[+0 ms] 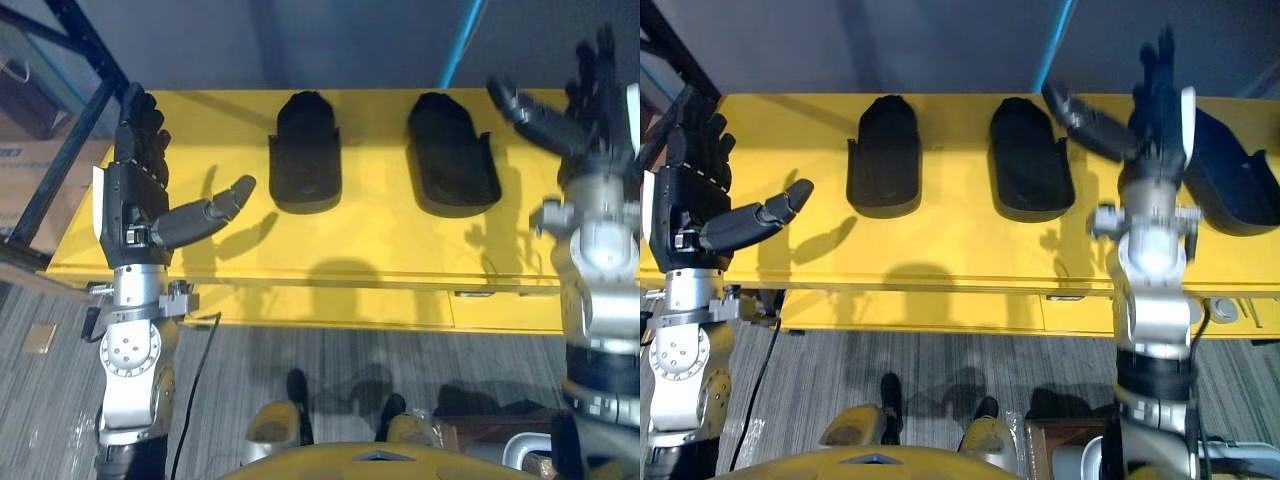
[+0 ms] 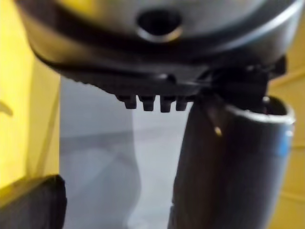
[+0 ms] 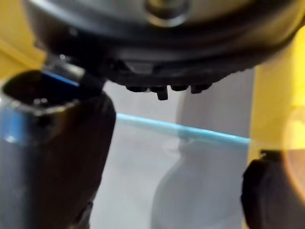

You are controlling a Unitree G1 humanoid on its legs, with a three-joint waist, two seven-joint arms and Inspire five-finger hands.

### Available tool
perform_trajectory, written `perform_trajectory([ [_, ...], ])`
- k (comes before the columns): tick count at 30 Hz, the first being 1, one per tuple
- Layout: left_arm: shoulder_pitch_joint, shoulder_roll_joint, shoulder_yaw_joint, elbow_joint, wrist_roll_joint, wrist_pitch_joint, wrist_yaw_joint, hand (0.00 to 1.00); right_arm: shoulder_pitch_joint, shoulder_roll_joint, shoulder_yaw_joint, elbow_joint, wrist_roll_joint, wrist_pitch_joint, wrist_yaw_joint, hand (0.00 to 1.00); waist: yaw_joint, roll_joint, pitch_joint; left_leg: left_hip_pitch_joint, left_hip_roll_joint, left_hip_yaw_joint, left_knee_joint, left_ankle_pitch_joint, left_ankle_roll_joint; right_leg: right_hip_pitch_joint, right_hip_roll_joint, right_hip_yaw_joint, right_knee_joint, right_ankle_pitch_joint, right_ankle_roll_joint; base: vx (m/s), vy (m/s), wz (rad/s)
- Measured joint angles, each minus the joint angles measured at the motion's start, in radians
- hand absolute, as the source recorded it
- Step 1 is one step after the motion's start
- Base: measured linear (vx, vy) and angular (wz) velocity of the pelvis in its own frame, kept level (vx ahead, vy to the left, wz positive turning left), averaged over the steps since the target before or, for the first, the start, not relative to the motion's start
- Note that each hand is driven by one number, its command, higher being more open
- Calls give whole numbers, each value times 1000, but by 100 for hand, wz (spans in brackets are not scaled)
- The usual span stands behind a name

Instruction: Walk over and take three plastic housings, then place them on the shelf

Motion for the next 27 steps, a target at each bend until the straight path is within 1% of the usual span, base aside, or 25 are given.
perform_trajectory([
  [1, 4, -6, -4, 1, -1, 0, -8, 100, 37, 16, -6, 0, 0, -19, 9, 100, -6, 1, -2, 4, 1, 6, -2, -2, 0, 0, 1, 6, -1, 0, 0, 3, 10, -30],
  [3, 34, -36, -36, 2, 4, 0, -32, 100, 177, 99, -26, 0, 2, -71, 19, 100, -34, 3, -29, 9, 2, 23, -20, -2, -1, -8, 5, 22, -11, 4, 1, 12, 5, -22],
  [4, 38, -40, -46, 4, 11, 0, -34, 100, 207, 121, -30, 0, 3, -80, 19, 100, -40, 3, -34, 10, 3, 26, -23, -2, -1, -8, 7, 25, -16, 6, 1, 27, -2, -21],
  [5, 40, -43, -73, 13, 14, 0, -39, 100, 275, 167, -38, 0, 11, -104, 14, 100, -48, 3, -41, 14, 6, 36, -32, -1, -3, -12, 11, 33, -19, 8, 0, 17, -4, -16],
  [8, 48, -47, -104, 25, 16, 0, -49, 100, 361, 231, -32, 4, 51, -136, 3, 100, -59, 2, -46, 31, 13, 56, -46, 0, -7, -14, 16, 53, -19, 8, -1, 19, -6, -21],
  [9, 64, -54, -125, 26, 38, 0, -40, 100, 408, 274, -20, 7, 50, -161, -10, 100, -68, 2, -48, 42, 14, 67, -57, 1, -8, -13, 20, 62, -19, 8, -1, 26, -5, -22],
  [11, 74, -63, -152, 31, 103, 6, -26, 100, 465, 319, 1, 11, 50, -202, -24, 100, -70, 2, -57, 54, 16, 81, -70, 4, -11, -15, 22, 73, -19, 8, -1, 34, 0, -23],
  [13, 73, -63, -178, 49, 189, 25, -7, 100, 503, 342, 30, 15, 66, -215, -27, 100, -71, 2, -70, 69, 18, 97, -86, 5, -13, -13, 24, 84, -19, 8, -1, 27, 7, -22],
  [14, 73, -62, -193, 63, 258, 46, 5, 100, 518, 349, 55, 21, 90, -223, -26, 100, -73, 0, -78, 79, 18, 113, -93, 5, -14, -8, 24, 87, -19, 7, -1, 9, 19, -16],
  [15, 72, -60, -208, 71, 330, 80, 12, 100, 533, 351, 80, 22, 93, -226, -24, 100, -74, -2, -92, 80, 18, 118, -95, 2, -15, -9, 23, 93, -19, 7, -2, 7, 25, -14],
  [17, 71, -55, -226, 88, 406, 120, 19, 100, 544, 352, 109, 22, 113, -228, -21, 100, -74, -6, -106, 81, 19, 123, -96, -1, -14, -9, 23, 96, -19, 7, -2, 7, 25, -8],
  [18, 71, -44, -235, 102, 456, 154, 25, 100, 543, 353, 129, 23, 112, -228, -21, 100, -73, -8, -110, 88, 19, 130, -96, -9, -14, -7, 23, 104, -19, 7, -2, 3, 36, -19],
  [19, 71, -21, -246, 117, 519, 210, 26, 100, 543, 353, 144, 28, 113, -228, -13, 100, -70, -9, -121, 93, 21, 143, -96, -16, -17, -7, 22, 110, -19, 7, -1, -2, 33, -17],
  [21, 70, -1, -255, 134, 552, 248, 25, 100, 543, 352, 151, 45, 112, -228, -9, 100, -71, -11, -134, 93, 23, 147, -96, -18, -18, -7, 21, 110, -19, 7, -1, 3, 25, -8],
  [24, 65, 47, -271, 151, 627, 350, 20, 100, 543, 352, 153, 117, 111, -228, -8, 100, -71, -17, -155, 95, 30, 169, -96, -22, -21, -9, 23, 113, -19, 7, -2, 18, 16, -4],
  [25, 61, 52, -272, 152, 644, 368, 16, 100, 543, 352, 152, 131, 110, -227, -8, 100, -71, -18, -157, 95, 31, 171, -96, -22, -21, -9, 23, 113, -19, 7, -2, 0, 0, 0],
  [27, 50, 60, -272, 152, 683, 422, -1, 100, 545, 351, 152, 173, 108, -224, -8, 100, -72, -12, -161, 96, 34, 188, -96, -23, -22, -10, 23, 113, -19, 7, -2, 0, 0, 0],
])
